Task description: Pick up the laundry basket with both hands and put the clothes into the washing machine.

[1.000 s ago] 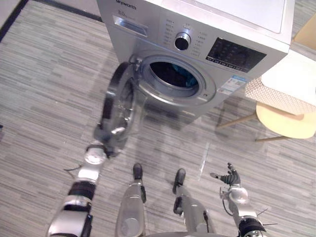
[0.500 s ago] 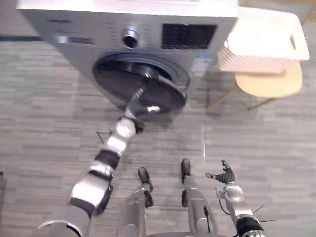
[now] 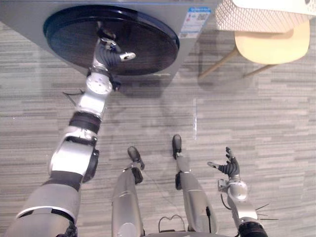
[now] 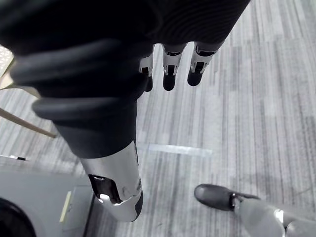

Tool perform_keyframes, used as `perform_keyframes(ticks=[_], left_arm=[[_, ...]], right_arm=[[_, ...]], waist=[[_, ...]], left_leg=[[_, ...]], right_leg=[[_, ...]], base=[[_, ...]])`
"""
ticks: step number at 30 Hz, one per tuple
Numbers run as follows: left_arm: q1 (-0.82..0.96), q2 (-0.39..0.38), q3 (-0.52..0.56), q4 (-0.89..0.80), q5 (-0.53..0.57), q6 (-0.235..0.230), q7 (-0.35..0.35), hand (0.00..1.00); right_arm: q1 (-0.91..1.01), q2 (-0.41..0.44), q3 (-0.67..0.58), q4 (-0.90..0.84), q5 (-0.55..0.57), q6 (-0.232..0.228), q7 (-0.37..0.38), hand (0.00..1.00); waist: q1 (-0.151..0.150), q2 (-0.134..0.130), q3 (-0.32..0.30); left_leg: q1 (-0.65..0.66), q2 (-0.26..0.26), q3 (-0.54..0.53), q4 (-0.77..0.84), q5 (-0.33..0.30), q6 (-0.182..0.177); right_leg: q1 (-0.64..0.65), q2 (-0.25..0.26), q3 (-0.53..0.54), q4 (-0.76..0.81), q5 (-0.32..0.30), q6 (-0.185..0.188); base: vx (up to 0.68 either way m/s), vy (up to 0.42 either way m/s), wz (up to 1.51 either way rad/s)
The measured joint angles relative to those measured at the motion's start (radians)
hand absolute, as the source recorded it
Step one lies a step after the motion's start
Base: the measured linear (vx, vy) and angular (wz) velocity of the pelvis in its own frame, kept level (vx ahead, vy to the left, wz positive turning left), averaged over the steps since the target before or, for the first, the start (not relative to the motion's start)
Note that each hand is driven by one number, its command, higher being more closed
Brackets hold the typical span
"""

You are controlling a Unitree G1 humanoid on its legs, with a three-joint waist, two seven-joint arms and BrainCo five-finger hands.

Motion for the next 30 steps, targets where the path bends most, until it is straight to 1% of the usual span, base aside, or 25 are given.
perform_keyframes(ticks=[2, 3, 4, 5, 7, 8, 10, 11, 13, 14, 15, 16, 17, 19, 20, 21, 22, 23, 24, 25, 26, 27, 28, 29, 30], left_arm=[[0.219, -0.094, 0.003, -0.131, -0.033, -0.02, 0.02, 0.0], [0.276, -0.12, 0.003, -0.157, -0.04, -0.02, 0.021, 0.0], [0.371, -0.158, -0.001, -0.194, -0.051, -0.022, 0.021, 0.0], [0.518, -0.2, -0.004, -0.234, -0.066, -0.027, 0.018, 0.0], [0.649, -0.225, 0.003, -0.24, -0.067, -0.027, 0.01, 0.0], [0.764, -0.241, 0.025, -0.24, -0.069, -0.027, -0.011, 0.0], [0.864, -0.247, 0.06, -0.235, -0.07, -0.027, -0.028, 0.0], [0.918, -0.253, 0.097, -0.224, -0.087, -0.027, -0.042, 0.0], [0.977, -0.261, 0.16, -0.192, -0.108, -0.027, -0.065, 0.0], [1.001, -0.268, 0.195, -0.164, -0.112, -0.027, -0.075, 0.0], [1.02, -0.277, 0.221, -0.129, -0.112, -0.027, -0.082, 0.0], [1.031, -0.288, 0.247, -0.078, -0.112, -0.026, -0.093, 0.0], [1.033, -0.291, 0.26, -0.047, -0.112, -0.025, -0.096, 0.0], [1.054, -0.29, 0.34, 0.051, -0.112, -0.02, -0.096, 0.0], [1.067, -0.28, 0.368, 0.097, -0.112, -0.014, -0.094, 0.0], [1.074, -0.279, 0.375, 0.109, -0.112, -0.013, -0.094, 0.0], [1.091, -0.282, 0.39, 0.114, -0.112, -0.012, -0.095, 0.0], [1.107, -0.281, 0.4, 0.114, -0.112, -0.012, -0.095, 0.0], [1.117, -0.279, 0.401, 0.114, -0.112, -0.012, -0.094, 0.0], [1.145, -0.275, 0.402, 0.105, -0.112, -0.012, -0.094, 0.0], [1.148, -0.279, 0.4, 0.103, -0.113, -0.011, -0.091, 0.0], [1.145, -0.279, 0.395, 0.098, -0.113, -0.011, -0.091, 0.0], [1.139, -0.273, 0.389, 0.06, -0.113, -0.012, -0.091, 0.0], [1.131, -0.258, 0.384, 0.029, -0.113, -0.014, -0.089, 0.0], [1.124, -0.258, 0.382, 0.021, -0.113, -0.017, -0.088, 0.0]], right_arm=[[0.014, 0.014, 0.014, 0.01, 0.0, 0.005, -0.001, 0.0], [0.02, 0.014, 0.018, 0.01, 0.0, 0.006, -0.001, 0.0], [0.031, 0.014, 0.017, 0.014, -0.001, 0.009, -0.001, 0.0], [0.038, 0.014, 0.009, 0.038, -0.001, 0.02, -0.002, 0.0], [0.038, 0.018, -0.025, 0.079, -0.002, 0.031, -0.001, 0.0], [0.036, 0.017, -0.052, 0.127, -0.003, 0.04, -0.002, 0.0], [0.033, 0.011, -0.07, 0.17, -0.003, 0.042, -0.002, 0.0], [0.03, 0.006, -0.074, 0.196, -0.002, 0.045, 0.0, 0.0], [0.029, 0.002, -0.094, 0.228, -0.001, 0.045, 0.004, 0.0], [0.025, -0.002, -0.098, 0.245, -0.001, 0.045, 0.005, 0.0], [0.019, -0.003, -0.098, 0.258, 0.0, 0.046, 0.006, 0.0], [0.018, -0.009, -0.101, 0.264, 0.0, 0.046, 0.006, 0.0], [0.014, -0.011, -0.105, 0.272, 0.0, 0.047, 0.007, 0.0], [-0.021, -0.002, -0.104, 0.315, 0.0, 0.053, 0.019, 0.0], [-0.051, -0.001, -0.087, 0.347, -0.001, 0.055, 0.026, 0.0], [-0.058, -0.002, -0.087, 0.359, -0.002, 0.056, 0.027, 0.0], [-0.068, -0.004, -0.087, 0.378, -0.002, 0.058, 0.027, 0.0], [-0.072, -0.004, -0.081, 0.39, -0.003, 0.061, 0.027, 0.0], [-0.074, -0.005, -0.073, 0.398, -0.004, 0.061, 0.028, 0.0], [-0.071, -0.011, -0.057, 0.406, -0.007, 0.067, 0.029, 0.0], [-0.071, -0.017, -0.045, 0.406, -0.008, 0.074, 0.039, 0.0], [-0.069, -0.019, -0.04, 0.406, -0.008, 0.076, 0.045, 0.0], [-0.06, -0.019, -0.016, 0.4, -0.008, 0.077, 0.047, 0.0], [-0.054, -0.01, -0.001, 0.401, -0.007, 0.075, 0.049, 0.0], [-0.055, -0.003, 0.0, 0.4, -0.007, 0.073, 0.049, 0.0]], waist=[[0.021, 0.002, -0.003], [0.031, 0.003, -0.009], [0.043, 0.008, -0.029], [0.06, 0.01, -0.059], [0.066, 0.02, -0.083], [0.073, 0.027, -0.118], [0.093, 0.037, -0.142], [0.103, 0.042, -0.155], [0.113, 0.056, -0.169], [0.114, 0.066, -0.178], [0.114, 0.075, -0.184], [0.112, 0.085, -0.192], [0.113, 0.088, -0.194], [0.114, 0.069, -0.204], [0.115, 0.055, -0.207], [0.115, 0.052, -0.209], [0.116, 0.047, -0.212], [0.115, 0.038, -0.218], [0.114, 0.033, -0.219], [0.116, 0.03, -0.221], [0.112, 0.035, -0.222], [0.107, 0.034, -0.222], [0.105, 0.04, -0.22], [0.1, 0.041, -0.209], [0.096, 0.035, -0.207]], left_leg=[[0.117, -0.034, -0.047, -0.094, 0.037, -0.015], [0.14, -0.039, -0.054, -0.116, 0.044, -0.019], [0.169, -0.054, -0.08, -0.15, 0.06, -0.026], [0.217, -0.074, -0.118, -0.208, 0.086, -0.033], [0.262, -0.089, -0.163, -0.245, 0.109, -0.04], [0.295, -0.1, -0.192, -0.277, 0.125, -0.045], [0.324, -0.111, -0.223, -0.294, 0.136, -0.052], [0.334, -0.12, -0.236, -0.302, 0.16, -0.052], [0.342, -0.139, -0.222, -0.311, 0.198, -0.05], [0.344, -0.136, -0.156, -0.316, 0.196, -0.038], [0.348, -0.121, -0.053, -0.306, 0.169, -0.01], [0.351, -0.104, 0.036, -0.287, 0.14, 0.029], [0.352, -0.104, 0.056, -0.281, 0.133, 0.038], [0.346, -0.123, 0.049, -0.26, 0.11, 0.046], [0.337, -0.132, 0.038, -0.229, 0.08, 0.052], [0.336, -0.136, 0.035, -0.216, 0.069, 0.056], [0.335, -0.143, 0.034, -0.187, 0.04, 0.063], [0.328, -0.152, 0.039, -0.146, 0.002, 0.065], [0.327, -0.152, 0.041, -0.108, -0.014, 0.078], [0.31, -0.158, 0.023, -0.036, -0.071, 0.084], [0.307, -0.176, -0.002, -0.022, -0.089, 0.099], [0.312, -0.186, -0.026, -0.023, -0.096, 0.111], [0.338, -0.21, -0.082, -0.03, -0.096, 0.112], [0.352, -0.217, -0.15, -0.04, -0.093, 0.113], [0.362, -0.224, -0.185, -0.05, -0.09, 0.118]], right_leg=[[0.076, -0.013, -0.051, 0.067, -0.079, -0.007], [0.087, -0.017, -0.068, 0.093, -0.104, -0.009], [0.102, -0.024, -0.099, 0.131, -0.141, -0.013], [0.127, -0.039, -0.146, 0.185, -0.198, -0.015], [0.18, -0.053, -0.208, 0.214, -0.24, -0.019], [0.222, -0.064, -0.259, 0.227, -0.271, -0.019], [0.265, -0.076, -0.304, 0.243, -0.301, -0.015], [0.294, -0.094, -0.348, 0.253, -0.319, -0.013], [0.35, -0.118, -0.432, 0.252, -0.334, -0.01], [0.377, -0.128, -0.48, 0.248, -0.338, -0.01], [0.396, -0.132, -0.512, 0.247, -0.343, -0.005], [0.412, -0.136, -0.54, 0.25, -0.35, 0.006], [0.418, -0.144, -0.55, 0.257, -0.354, 0.013], [0.429, -0.166, -0.561, 0.266, -0.359, 0.034], [0.443, -0.177, -0.568, 0.265, -0.363, 0.047], [0.448, -0.183, -0.572, 0.266, -0.364, 0.052], [0.463, -0.195, -0.581, 0.268, -0.374, 0.067], [0.474, -0.218, -0.59, 0.285, -0.389, 0.089], [0.474, -0.234, -0.594, 0.305, -0.395, 0.095], [0.482, -0.269, -0.6, 0.416, -0.42, 0.091], [0.431, -0.326, -0.569, 0.587, -0.413, 0.03], [0.385, -0.345, -0.521, 0.684, -0.379, -0.032], [0.304, -0.343, -0.386, 0.855, -0.262, -0.125], [0.254, -0.301, -0.297, 0.942, -0.323, -0.059], [0.234, -0.266, -0.272, 0.96, -0.362, -0.043]], base=[[0.16, -0.09, 0.68], [0.12, -0.066, 0.79], [0.13, -0.044, 0.98], [0.17, -0.051, 1.2], [0.15, -0.044, 1.14], [0.12, -0.032, 0.96], [0.13, -0.019, 0.94], [0.1, 0.001, 1.23], [0.03, 0.025, 1.27], [-0.03, 0.072, 1.07], [-0.02, 0.12, 1.01], [0.0, 0.134, 0.7], [0.02, 0.157, 0.54], [0.02, 0.168, 0.33], [0.03, 0.136, 0.23], [0.05, 0.139, 0.26], [0.07, 0.16, 0.27], [0.09, 0.167, 0.29], [0.09, 0.142, 0.34], [0.07, 0.12, 0.47], [0.06, 0.129, 0.65], [0.15, 0.186, 1.04], [0.25, 0.2, 1.33], [0.27, 0.144, 1.38], [0.26, 0.05, 1.5]])
